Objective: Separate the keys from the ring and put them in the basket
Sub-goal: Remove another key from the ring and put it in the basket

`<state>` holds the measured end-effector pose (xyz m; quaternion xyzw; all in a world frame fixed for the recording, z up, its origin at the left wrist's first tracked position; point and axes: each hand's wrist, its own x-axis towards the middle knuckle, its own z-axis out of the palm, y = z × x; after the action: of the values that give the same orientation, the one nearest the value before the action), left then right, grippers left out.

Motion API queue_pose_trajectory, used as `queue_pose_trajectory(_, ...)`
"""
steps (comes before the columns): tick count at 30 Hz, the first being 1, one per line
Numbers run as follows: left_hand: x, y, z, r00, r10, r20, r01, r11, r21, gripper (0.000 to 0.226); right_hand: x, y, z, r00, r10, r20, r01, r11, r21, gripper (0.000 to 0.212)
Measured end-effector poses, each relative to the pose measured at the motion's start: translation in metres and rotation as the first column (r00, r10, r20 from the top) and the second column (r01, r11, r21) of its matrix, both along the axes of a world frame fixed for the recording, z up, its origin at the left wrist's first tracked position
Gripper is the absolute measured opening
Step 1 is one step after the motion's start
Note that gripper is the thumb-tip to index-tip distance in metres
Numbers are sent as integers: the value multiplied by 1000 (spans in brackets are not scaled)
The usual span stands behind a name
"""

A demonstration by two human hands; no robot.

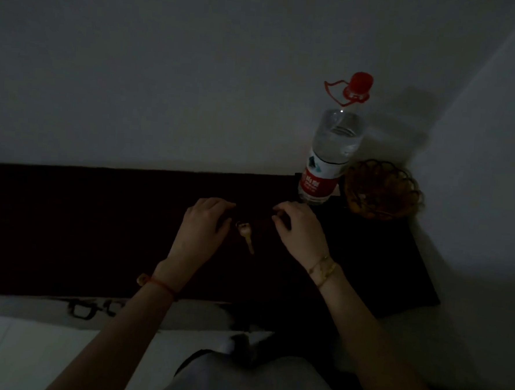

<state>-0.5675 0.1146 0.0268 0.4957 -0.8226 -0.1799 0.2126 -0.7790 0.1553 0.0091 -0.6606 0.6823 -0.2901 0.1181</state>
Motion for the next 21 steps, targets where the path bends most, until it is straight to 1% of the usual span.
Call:
queue_pose_trajectory(8, 30, -3, -15, 996, 93, 17, -93, 995, 36, 33, 34, -37, -13, 996, 87, -2, -86, 982, 167, 17)
queue_pose_trajectory(13, 35, -9, -24, 996, 90, 28, -91, 994, 59, 33, 46, -49, -27, 995, 98, -16, -90, 957, 276, 24)
queue_pose_trajectory(21, 43, -15, -35, 997, 67, 46, -71, 993, 95, 34, 59, -55, -40, 995, 92, -44, -73, 945, 317, 23)
